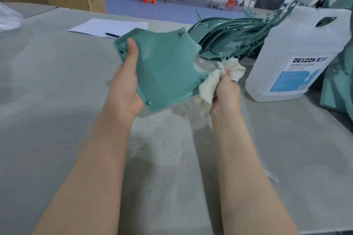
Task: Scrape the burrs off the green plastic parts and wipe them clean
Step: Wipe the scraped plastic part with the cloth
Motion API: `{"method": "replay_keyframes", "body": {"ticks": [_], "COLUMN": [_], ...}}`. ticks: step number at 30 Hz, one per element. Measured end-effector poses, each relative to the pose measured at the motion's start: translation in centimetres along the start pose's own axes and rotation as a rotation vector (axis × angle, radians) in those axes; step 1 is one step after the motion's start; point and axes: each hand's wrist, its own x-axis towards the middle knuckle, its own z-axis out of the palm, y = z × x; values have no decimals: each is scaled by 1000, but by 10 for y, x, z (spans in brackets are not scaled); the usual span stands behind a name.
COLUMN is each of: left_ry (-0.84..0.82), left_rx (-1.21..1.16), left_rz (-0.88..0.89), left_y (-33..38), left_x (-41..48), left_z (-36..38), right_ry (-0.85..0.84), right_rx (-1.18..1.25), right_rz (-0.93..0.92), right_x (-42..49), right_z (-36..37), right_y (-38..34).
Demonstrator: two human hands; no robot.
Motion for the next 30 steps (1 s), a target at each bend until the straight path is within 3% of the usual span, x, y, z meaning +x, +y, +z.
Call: {"method": "replay_keyframes", "body": {"ticks": [5,10,15,19,23,30], "left_ry": [-95,285,489,514,497,389], "left_rx": [-65,55,202,277,303,434], "left_rz": [-19,78,283,386,381,343], "left_y": [3,2,-2,-7,-9,-11], "left_x": [-2,7,7,8,7,4], "left_z": [-5,-18,-15,-12,-9,-3], "right_ry": [-6,-161,-307,-403,-461,-326], "right_rx": [173,230,294,252,136,156], "right_rz": [114,155,202,236,279,185], "right_x": [10,1,-5,-10,-19,-15], "right_z": [-18,-5,-7,-4,4,6], "right_y": [-7,-7,-9,-10,-5,0]}}
